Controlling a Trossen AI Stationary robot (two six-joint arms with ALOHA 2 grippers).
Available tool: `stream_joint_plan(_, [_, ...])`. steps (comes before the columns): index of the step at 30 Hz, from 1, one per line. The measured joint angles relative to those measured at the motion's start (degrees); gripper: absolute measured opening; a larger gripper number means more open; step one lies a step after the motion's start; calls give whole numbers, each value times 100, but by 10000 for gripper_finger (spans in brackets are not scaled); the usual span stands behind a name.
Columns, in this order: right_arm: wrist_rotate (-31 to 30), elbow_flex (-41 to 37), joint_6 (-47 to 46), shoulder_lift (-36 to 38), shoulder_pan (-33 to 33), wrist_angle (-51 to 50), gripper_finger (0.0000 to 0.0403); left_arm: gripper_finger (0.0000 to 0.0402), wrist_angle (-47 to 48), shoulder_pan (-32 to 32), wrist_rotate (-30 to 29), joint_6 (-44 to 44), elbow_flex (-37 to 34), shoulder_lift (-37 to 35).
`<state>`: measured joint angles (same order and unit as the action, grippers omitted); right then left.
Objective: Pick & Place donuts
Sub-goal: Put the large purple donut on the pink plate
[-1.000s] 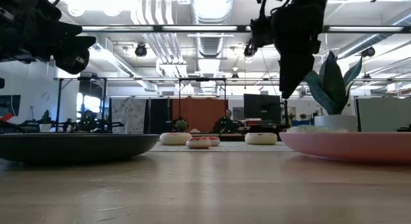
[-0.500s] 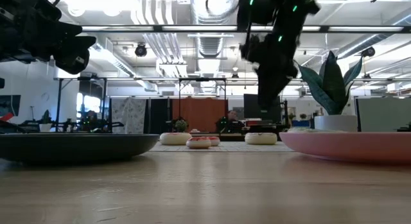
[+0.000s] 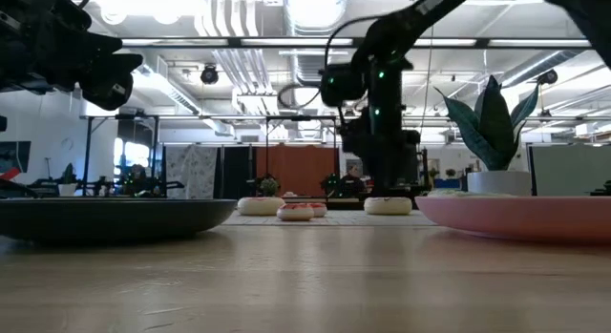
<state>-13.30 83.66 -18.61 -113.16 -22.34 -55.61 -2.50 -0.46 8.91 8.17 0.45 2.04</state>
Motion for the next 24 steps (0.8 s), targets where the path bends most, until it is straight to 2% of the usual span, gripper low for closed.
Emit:
stream_joint_plan(9, [59, 430, 579, -501, -325, -254, 230, 119, 0, 1, 0, 0, 0, 4])
stream_joint_plan(12, [306, 434, 577, -493, -378, -258, 230, 119, 0, 1, 0, 2, 0, 4])
stream_joint_plan(24, [344, 417, 557, -36, -183, -253, 231, 119, 0, -1, 0, 0, 0, 4])
